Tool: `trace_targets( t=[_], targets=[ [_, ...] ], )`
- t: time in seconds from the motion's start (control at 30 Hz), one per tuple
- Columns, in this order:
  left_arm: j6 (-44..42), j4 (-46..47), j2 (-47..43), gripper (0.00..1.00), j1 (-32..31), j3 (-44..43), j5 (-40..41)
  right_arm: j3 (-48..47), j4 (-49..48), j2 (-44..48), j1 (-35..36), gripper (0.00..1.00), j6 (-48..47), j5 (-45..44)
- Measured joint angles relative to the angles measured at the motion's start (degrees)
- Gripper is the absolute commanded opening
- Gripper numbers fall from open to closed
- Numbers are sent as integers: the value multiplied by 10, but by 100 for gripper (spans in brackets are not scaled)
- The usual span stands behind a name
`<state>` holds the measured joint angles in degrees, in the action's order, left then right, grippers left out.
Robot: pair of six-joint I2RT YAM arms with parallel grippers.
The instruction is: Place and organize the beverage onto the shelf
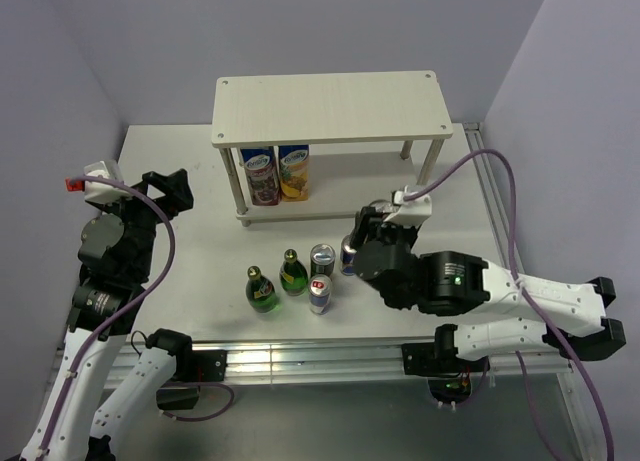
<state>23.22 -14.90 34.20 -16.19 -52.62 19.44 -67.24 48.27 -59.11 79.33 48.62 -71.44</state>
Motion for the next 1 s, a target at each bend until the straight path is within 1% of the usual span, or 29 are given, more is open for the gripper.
trace_targets(
  t=[0.07,0.13,0.2,0.27,0.4,0.53,0.63,0.77,1.0],
  targets=[
    [0,0,0,95,1,0,0,-13,-70,11,-20,0,-107,-2],
    [0,0,0,95,2,0,0,-13,-153,25,-55,0,-219,13],
    [0,0,0,95,2,0,1,-25,-203,30,-94,0,-301,35],
    [0,0,0,95,2,0,2,-58,-237,24,-139,0,-370,65],
    [0,0,0,95,2,0,2,-158,-278,-18,-217,0,-458,111],
    [0,0,0,95,2,0,4,-259,-295,-72,-281,0,-505,153],
    [0,0,0,95,2,0,4,-333,-283,-120,-334,0,-515,190],
    [0,0,0,94,2,0,5,-410,-268,-188,-403,0,-515,231],
    [0,0,0,94,2,0,6,-534,-188,-329,-501,0,-485,309]
  ],
)
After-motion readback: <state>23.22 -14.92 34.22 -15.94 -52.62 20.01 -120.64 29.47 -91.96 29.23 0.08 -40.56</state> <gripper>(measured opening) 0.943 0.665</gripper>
